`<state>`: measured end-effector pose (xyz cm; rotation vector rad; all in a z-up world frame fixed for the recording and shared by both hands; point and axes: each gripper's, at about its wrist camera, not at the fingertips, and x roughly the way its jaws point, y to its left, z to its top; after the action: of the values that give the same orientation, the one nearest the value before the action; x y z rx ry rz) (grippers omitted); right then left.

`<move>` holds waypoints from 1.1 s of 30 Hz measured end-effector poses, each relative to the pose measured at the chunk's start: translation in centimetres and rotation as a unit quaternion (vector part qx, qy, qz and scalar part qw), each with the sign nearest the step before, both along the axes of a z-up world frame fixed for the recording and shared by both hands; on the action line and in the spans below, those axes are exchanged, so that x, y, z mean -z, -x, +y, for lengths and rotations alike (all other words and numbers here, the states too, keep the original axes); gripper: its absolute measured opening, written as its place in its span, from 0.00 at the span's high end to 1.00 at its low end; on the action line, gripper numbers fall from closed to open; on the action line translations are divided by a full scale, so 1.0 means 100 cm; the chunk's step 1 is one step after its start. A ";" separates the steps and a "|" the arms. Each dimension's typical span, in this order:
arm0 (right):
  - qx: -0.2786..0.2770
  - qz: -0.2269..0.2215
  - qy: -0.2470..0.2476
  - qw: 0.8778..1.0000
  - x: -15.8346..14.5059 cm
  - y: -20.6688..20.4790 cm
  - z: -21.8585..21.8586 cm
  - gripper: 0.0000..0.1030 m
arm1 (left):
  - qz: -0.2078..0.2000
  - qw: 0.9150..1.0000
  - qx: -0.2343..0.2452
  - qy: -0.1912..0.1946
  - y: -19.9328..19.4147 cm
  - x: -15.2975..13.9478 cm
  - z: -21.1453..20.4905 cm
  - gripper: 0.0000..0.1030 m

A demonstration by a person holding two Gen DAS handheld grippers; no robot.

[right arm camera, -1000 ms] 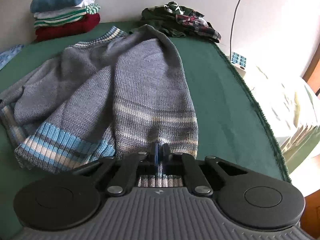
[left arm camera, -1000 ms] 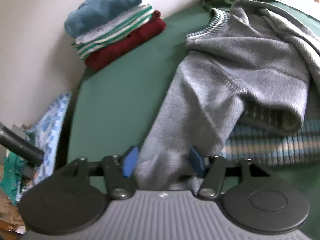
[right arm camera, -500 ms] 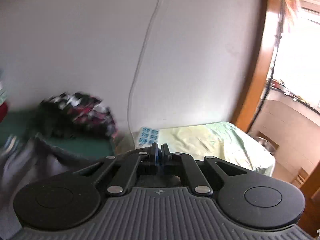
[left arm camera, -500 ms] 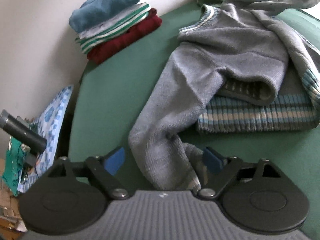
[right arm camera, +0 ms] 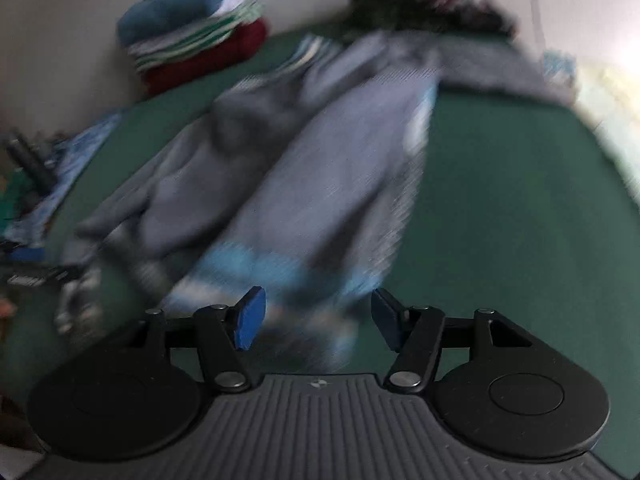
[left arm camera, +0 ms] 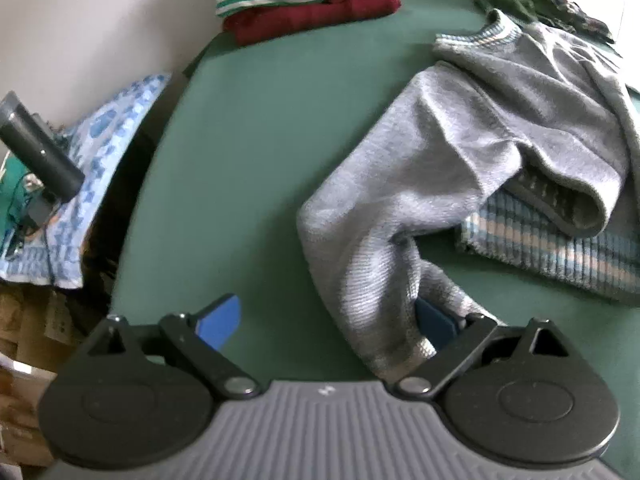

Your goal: Fold clothes

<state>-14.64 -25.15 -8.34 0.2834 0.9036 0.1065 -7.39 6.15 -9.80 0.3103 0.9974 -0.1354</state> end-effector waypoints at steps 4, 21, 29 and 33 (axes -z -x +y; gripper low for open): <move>-0.018 -0.016 0.051 0.998 -0.002 -0.003 0.018 0.90 | -0.017 1.000 0.005 -0.005 -0.003 0.003 -0.010 0.13; 0.222 -0.026 0.120 0.967 -0.063 0.023 -0.107 0.89 | -0.063 0.994 0.017 -0.085 -0.106 0.000 0.001 0.55; 0.097 -0.059 0.144 0.983 -0.052 0.020 -0.051 0.59 | -0.055 0.987 0.142 -0.049 0.002 -0.029 0.001 0.33; -0.102 -0.042 0.091 0.990 -0.036 0.011 0.006 0.51 | -0.022 0.983 0.181 0.003 0.040 -0.032 -0.021 0.23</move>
<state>-15.73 -24.53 -4.71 0.0167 0.8508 0.2218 -11.38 4.06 -6.64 0.4860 0.8897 -0.4608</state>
